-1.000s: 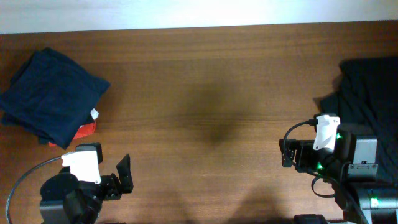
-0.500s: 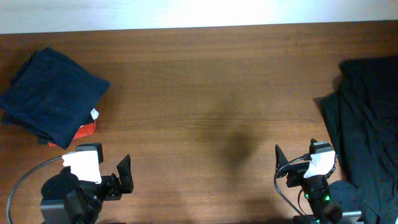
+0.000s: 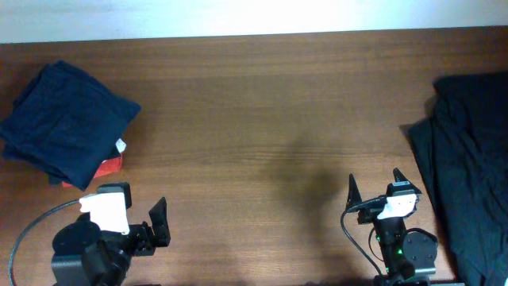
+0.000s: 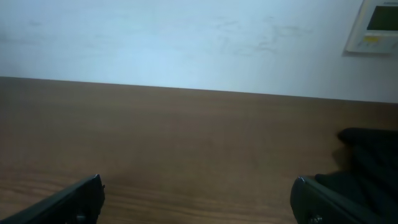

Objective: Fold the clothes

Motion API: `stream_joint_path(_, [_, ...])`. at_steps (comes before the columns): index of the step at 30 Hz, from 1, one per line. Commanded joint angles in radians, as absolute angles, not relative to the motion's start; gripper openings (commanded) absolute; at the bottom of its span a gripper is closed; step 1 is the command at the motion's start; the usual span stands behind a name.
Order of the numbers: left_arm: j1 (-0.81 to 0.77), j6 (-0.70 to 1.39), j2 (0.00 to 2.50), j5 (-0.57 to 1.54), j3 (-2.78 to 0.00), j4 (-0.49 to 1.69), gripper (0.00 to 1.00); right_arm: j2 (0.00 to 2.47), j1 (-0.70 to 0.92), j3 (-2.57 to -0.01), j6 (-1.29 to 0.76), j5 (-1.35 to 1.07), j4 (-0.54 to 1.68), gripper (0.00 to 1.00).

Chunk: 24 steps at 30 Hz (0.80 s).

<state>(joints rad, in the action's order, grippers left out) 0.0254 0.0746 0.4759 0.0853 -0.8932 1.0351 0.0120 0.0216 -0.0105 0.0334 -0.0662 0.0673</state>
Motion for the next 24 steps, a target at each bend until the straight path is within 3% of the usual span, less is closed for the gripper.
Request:
stream_joint_path(1, [0.022,0.066,0.471,0.081,-0.889,1.034,0.99,0.004,0.027,-0.006,0.041,-0.051,0.075,0.99])
stream_joint_path(17, [0.022,0.066,0.468,0.081,-0.889,1.034,0.99,0.004,0.027,-0.006,0.041,-0.051,0.075,0.98])
stream_joint_path(24, [0.022,0.062,0.235,0.054,-0.672,0.950,0.99,0.004,0.027,-0.006,0.041,-0.051,0.075,0.99])
